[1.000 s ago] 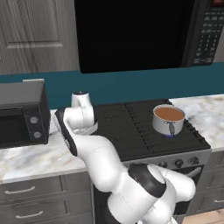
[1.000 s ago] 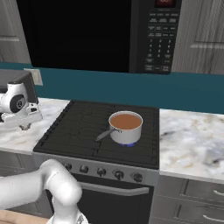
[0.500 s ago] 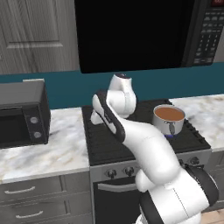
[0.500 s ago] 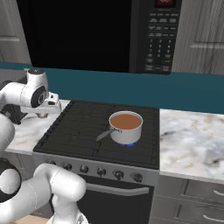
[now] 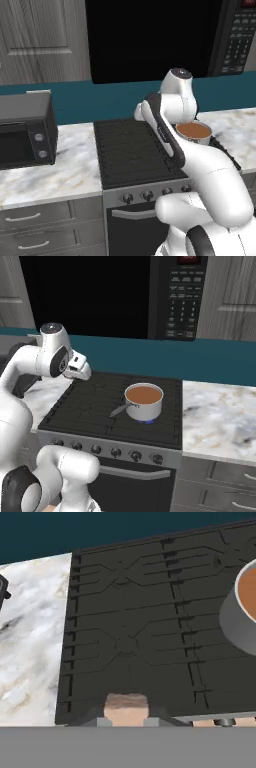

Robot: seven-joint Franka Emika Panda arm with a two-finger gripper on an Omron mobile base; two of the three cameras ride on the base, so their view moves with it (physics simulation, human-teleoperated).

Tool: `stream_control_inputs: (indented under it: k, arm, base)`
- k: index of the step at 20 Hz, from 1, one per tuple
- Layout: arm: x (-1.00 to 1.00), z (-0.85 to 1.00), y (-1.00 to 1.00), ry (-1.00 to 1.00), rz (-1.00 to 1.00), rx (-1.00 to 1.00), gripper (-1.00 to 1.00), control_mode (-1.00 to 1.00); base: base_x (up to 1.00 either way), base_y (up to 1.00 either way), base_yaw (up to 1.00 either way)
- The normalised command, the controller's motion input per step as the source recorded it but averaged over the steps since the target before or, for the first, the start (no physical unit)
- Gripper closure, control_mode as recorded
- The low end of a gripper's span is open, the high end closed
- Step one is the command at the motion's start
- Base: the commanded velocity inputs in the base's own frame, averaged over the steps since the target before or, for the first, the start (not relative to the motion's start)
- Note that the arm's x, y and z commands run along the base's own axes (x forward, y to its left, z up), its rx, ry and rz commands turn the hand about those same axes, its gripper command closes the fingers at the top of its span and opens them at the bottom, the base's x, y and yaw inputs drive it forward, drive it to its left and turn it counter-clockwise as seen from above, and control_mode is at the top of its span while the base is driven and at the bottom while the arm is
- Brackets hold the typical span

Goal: Pick up the sugar cube(s) and place them in the saucepan with hot chocolate.

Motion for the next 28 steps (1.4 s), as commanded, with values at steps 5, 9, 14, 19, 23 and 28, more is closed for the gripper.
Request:
stream_control_inputs:
  k: [5, 9, 14, 19, 23, 28]
  arm:
    - [-0.56, 0.25, -0.97, -0.35, -0.26, 0.0, 1.0, -1.0]
    - [-0.06, 0.06, -1.0, -0.07, -0.23, 0.0, 1.0, -1.0]
    - [0.17, 0.01, -0.88, 0.1, -0.06, -0.01, 1.0, -1.0]
    - [0.02, 0.08, -0.16, 0.21, 0.06, 0.0, 1.0, -1.0]
    - [0.14, -0.06, -0.07, 0.05, 0.01, -0.04, 1.0, -1.0]
    - [0.26, -0.48, -0.5, 0.0, -0.01, -0.09, 1.0, -1.0]
  base:
    - [0.0, 0.0, 0.0]
    - [0.0, 0.0, 0.0]
    - [0.0, 0.0, 0.0]
    - [0.0, 0.0, 0.0]
    - [0.0, 0.0, 0.0]
    - [0.0, 0.0, 0.0]
